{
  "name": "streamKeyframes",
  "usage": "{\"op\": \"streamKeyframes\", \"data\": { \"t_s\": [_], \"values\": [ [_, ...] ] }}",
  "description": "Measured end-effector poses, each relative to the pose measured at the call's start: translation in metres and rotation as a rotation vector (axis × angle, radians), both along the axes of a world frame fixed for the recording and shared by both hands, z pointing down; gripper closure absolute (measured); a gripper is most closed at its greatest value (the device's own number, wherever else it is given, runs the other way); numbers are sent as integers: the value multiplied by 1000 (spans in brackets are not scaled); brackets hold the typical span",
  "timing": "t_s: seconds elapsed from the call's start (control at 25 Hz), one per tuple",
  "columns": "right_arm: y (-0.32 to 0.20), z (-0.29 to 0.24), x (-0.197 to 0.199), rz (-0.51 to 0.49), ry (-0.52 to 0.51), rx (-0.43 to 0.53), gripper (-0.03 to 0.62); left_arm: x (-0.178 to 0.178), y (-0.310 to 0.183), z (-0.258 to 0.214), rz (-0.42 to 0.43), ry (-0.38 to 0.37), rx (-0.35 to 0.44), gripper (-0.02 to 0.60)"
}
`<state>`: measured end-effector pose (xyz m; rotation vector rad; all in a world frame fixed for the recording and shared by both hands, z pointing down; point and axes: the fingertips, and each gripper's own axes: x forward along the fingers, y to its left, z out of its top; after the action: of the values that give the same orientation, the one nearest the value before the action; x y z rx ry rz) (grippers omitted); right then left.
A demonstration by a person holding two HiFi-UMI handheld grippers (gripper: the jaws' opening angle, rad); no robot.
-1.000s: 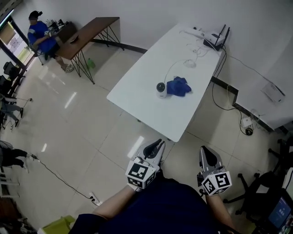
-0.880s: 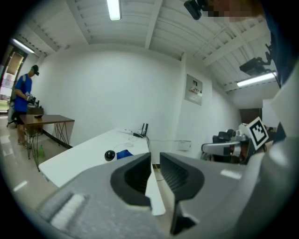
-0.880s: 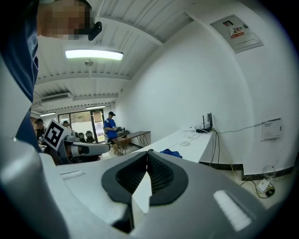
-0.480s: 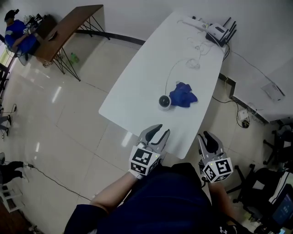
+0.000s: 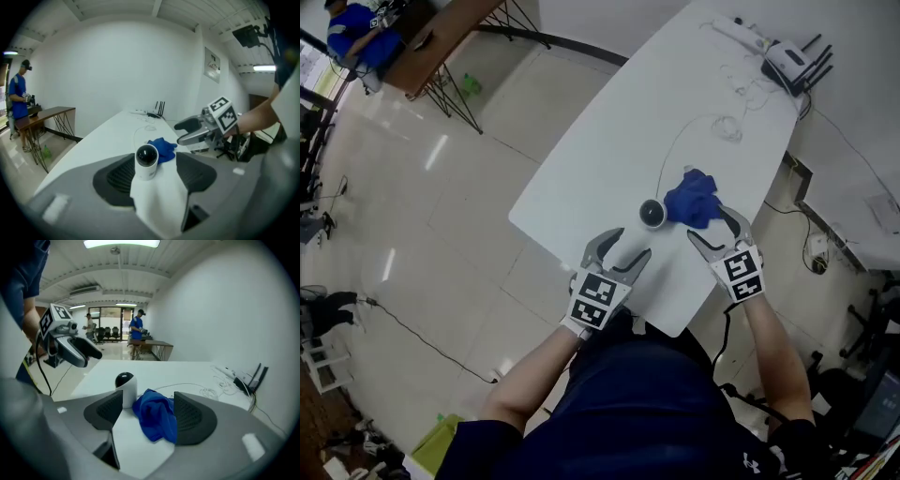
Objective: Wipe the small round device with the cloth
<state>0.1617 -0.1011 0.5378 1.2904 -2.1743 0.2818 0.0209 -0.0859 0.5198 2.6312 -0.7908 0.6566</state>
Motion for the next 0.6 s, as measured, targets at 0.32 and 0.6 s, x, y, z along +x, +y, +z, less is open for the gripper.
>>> {"op": "streamKeyframes", "data": {
  "t_s": [0.32,0.6],
  "values": [
    [-57,96,-7,-355,165,-202,171,-4,9,17,-49,-22,-50,324],
    [-61,141,-7,-364,79,-311,193,-20,20,23,-122,-22,-72,340]
  ]
}}
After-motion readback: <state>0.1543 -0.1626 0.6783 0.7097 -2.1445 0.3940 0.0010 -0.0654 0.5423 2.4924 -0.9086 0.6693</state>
